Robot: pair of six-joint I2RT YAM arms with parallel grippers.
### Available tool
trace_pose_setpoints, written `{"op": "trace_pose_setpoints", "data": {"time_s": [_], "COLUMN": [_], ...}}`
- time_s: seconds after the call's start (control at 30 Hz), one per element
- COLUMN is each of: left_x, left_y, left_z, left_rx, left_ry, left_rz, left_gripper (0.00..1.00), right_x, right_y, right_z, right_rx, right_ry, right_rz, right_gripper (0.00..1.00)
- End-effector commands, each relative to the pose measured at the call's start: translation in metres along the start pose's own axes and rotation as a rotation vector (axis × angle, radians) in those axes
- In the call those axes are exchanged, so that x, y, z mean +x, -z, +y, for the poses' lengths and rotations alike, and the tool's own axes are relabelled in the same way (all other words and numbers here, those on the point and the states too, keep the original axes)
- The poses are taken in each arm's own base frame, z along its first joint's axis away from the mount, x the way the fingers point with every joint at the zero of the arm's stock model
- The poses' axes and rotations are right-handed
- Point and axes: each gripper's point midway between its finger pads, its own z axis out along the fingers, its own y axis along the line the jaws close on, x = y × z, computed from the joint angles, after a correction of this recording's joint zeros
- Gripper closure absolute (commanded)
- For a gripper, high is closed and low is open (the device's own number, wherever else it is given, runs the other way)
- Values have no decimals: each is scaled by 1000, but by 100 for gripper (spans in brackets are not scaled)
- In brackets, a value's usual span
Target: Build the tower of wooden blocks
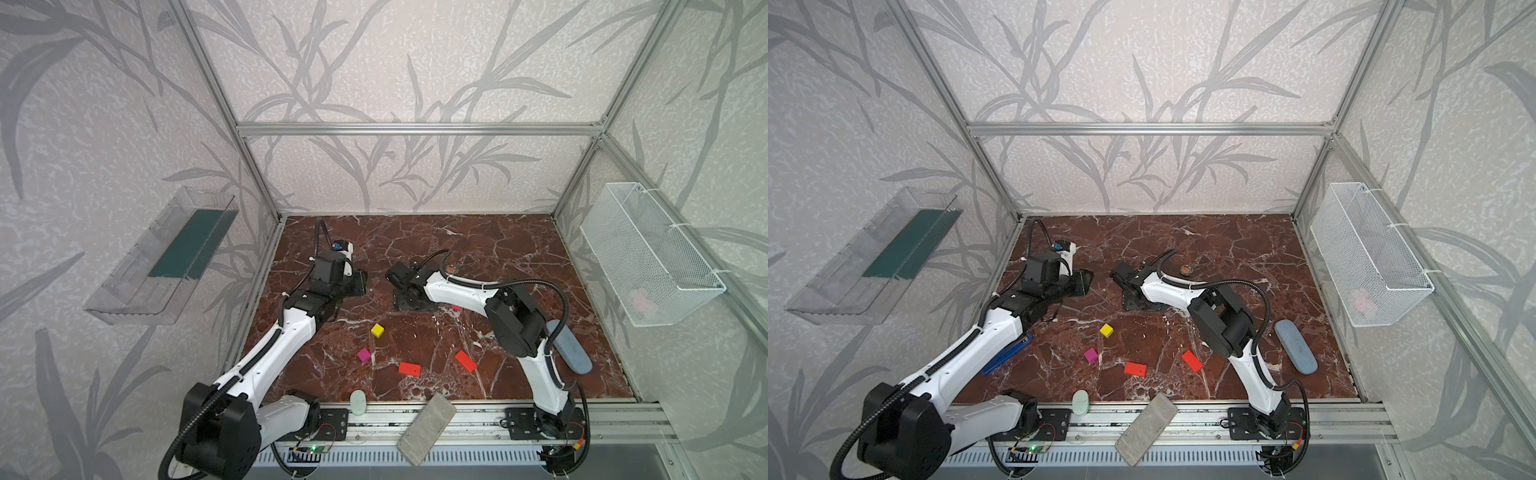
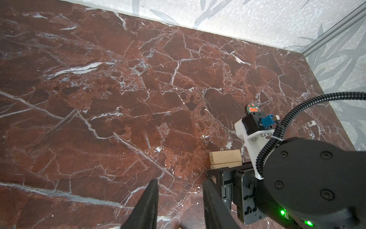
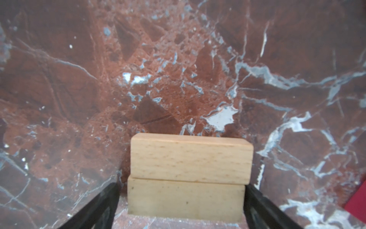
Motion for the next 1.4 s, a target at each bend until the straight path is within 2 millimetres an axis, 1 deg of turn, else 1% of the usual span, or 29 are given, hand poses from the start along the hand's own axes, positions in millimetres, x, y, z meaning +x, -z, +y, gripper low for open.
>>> {"op": "trace_pose_setpoints", "data": {"time_s": [0.0,0.13,0.3,0.57,0.73,0.83,0.93,1.0,1.03,1.17,1.2,1.23,1.27,1.3,1.33,1.37], "left_x": [-1,-2,-1,-1,-2,0,1,4,6,15,18,21,24,29,33,40], "left_y": [6,7,6,6,7,6,5,3,2,-6,-8,-11,-14,-18,-21,-25], "left_z": [2,2,2,2,2,2,2,1,-1,-12,-17,-20,-24,-26,-28,-30], "left_rx": [-11,-9,-9,-5,-6,-8,-5,3,13,75,105,123,144,158,169,176], "left_ry": [-8,-9,-8,-5,-6,-3,2,5,6,36,48,59,72,86,95,106], "left_rz": [-12,-15,-12,-12,-14,-10,1,19,33,88,108,128,149,174,195,221], "left_gripper": [63,63,63,63,63,63,64,67,70,94,98,100,100,100,100,100], "right_x": [14,12,6,-4,-8,-12,-14,-15,-15,-19,-20,-20,-19,-19,-20,-19], "right_y": [-12,-9,4,24,36,48,66,78,83,105,108,112,113,118,119,120], "right_z": [-6,-8,-10,0,1,3,5,2,0,-18,-23,-28,-35,-41,-46,-52], "right_rx": [34,37,35,-21,-40,-73,-112,-133,-141,-176,-187,-202,-214,-234,-243,-250], "right_ry": [-3,-3,-1,24,24,21,31,35,39,29,24,12,-1,-16,-29,-39], "right_rz": [46,36,13,-6,-25,-41,-53,-72,-83,-169,-187,-201,-204,-212,-217,-218], "right_gripper": [1,1,1,1,1,1,1,1,1,1,4,10,23,40,53,65]}}
